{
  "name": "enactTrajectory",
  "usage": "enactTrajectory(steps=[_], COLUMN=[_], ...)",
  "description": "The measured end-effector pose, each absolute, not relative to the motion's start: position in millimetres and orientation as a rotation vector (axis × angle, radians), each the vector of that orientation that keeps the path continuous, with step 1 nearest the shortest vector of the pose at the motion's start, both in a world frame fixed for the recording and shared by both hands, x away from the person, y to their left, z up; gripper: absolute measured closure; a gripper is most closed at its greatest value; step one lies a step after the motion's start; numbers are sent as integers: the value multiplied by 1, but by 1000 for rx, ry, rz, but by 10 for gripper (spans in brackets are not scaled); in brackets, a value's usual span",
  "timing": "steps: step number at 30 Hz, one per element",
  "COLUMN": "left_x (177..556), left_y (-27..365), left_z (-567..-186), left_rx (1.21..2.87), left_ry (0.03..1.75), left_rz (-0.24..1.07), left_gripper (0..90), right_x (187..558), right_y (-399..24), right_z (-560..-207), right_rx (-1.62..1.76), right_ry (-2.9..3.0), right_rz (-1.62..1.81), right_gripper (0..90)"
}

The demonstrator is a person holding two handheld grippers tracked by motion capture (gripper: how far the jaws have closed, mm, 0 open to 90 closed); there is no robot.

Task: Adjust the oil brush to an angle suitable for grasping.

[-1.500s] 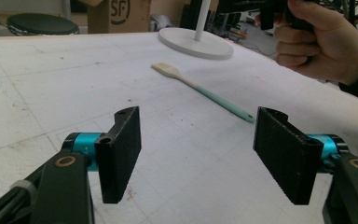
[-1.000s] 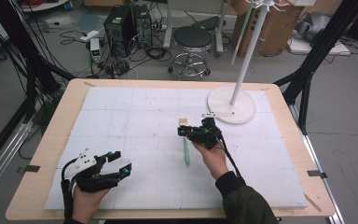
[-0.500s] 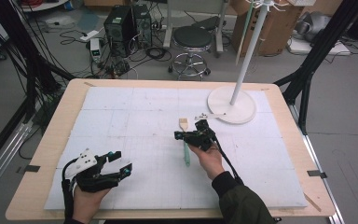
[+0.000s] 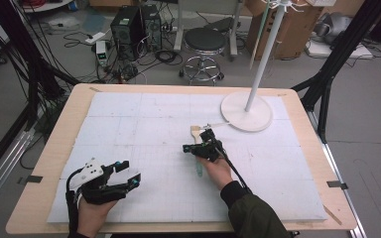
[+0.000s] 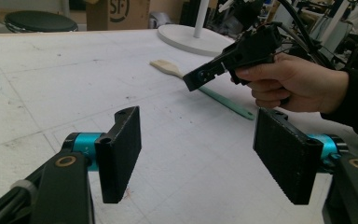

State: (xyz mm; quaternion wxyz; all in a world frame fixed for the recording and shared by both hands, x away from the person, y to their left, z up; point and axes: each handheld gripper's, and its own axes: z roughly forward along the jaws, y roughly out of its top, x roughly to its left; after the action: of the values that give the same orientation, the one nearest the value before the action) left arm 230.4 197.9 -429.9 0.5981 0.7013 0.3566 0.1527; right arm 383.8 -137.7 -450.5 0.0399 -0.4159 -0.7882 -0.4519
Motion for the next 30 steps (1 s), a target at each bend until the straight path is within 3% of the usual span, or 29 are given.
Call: enactTrajectory(steps=[30], left_x=[230], left_y=[198], left_z=[-430], left_rx=[1624], left_ry=[818], left_rz=[350], left_gripper=[329], right_x=[396], right_y=[-134], right_z=[-457], right_rx=[-1380], right_ry=[-2381], right_rz=[-1249], right_gripper=[900])
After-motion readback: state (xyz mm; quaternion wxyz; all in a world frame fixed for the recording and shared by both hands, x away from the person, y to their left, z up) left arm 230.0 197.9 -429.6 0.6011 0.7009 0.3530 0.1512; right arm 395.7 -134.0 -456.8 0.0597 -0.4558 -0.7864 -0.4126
